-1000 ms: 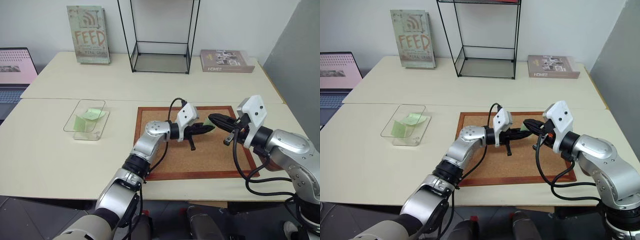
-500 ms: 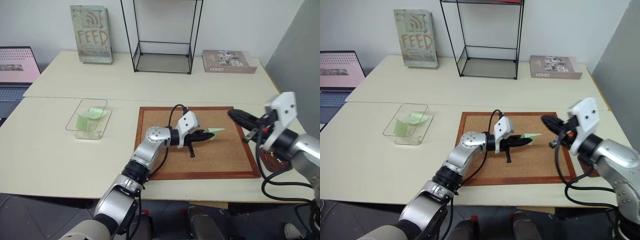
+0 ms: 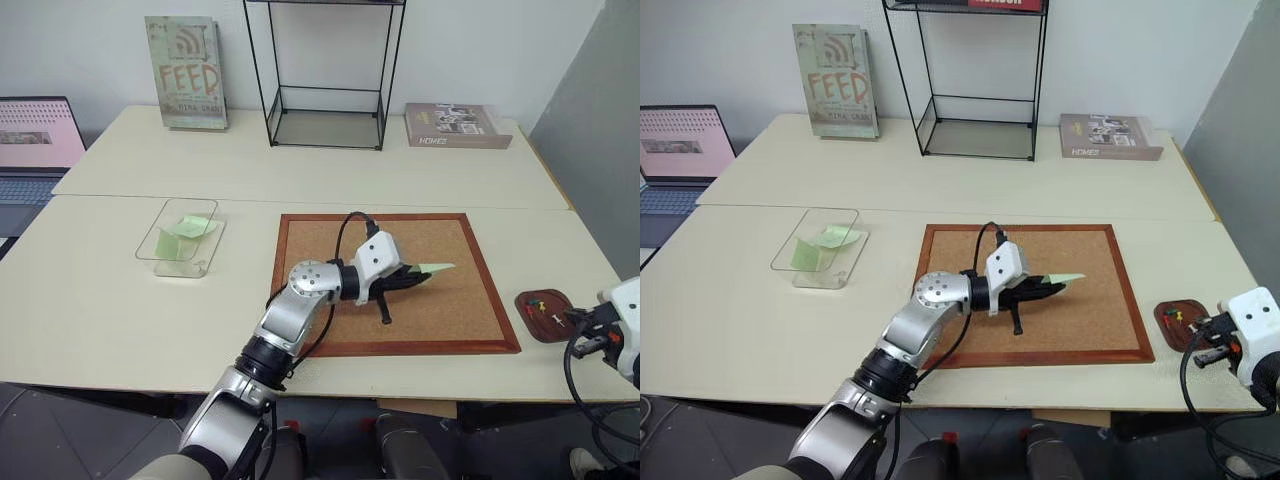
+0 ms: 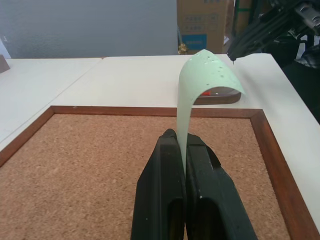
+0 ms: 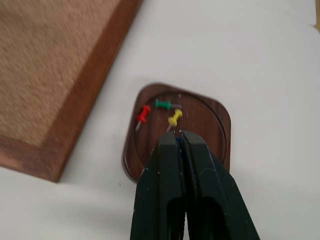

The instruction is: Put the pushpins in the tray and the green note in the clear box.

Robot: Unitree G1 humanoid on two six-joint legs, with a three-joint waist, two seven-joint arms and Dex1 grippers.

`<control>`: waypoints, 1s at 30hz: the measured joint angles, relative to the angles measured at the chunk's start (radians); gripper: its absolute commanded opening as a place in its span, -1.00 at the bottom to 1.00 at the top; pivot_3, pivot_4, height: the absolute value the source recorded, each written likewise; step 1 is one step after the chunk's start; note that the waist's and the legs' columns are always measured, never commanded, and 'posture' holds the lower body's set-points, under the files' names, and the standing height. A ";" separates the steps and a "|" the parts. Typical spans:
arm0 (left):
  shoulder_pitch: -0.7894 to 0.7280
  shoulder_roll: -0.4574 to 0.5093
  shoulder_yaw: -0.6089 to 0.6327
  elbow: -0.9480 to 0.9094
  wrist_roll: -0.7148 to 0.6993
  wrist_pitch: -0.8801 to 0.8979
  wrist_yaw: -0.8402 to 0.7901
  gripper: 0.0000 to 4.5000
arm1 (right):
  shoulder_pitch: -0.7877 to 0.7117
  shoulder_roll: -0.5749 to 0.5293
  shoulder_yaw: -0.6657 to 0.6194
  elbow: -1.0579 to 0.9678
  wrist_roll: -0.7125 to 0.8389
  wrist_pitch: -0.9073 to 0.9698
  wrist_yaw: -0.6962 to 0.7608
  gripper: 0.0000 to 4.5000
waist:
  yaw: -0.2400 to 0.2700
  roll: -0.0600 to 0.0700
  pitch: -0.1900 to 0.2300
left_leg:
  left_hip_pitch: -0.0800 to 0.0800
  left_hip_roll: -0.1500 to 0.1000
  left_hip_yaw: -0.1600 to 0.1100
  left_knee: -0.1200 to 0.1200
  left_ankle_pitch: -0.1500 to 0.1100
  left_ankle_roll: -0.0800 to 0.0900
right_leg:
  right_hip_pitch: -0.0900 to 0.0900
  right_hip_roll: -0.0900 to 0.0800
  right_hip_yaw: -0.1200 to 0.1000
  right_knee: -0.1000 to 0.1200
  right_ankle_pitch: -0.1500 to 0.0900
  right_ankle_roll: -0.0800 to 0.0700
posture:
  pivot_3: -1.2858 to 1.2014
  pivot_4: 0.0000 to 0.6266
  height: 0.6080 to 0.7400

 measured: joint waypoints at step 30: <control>-0.051 -0.010 0.086 -0.012 0.019 0.081 0.252 -1.00 | -0.199 -0.016 -0.036 0.060 0.100 -0.045 0.146 0.52 | -0.002 0.001 0.000 | -0.001 -0.001 -0.001 -0.001 -0.001 0.000 | 0.000 0.000 0.000 0.001 0.003 0.005 | 0.03 -0.52 1.00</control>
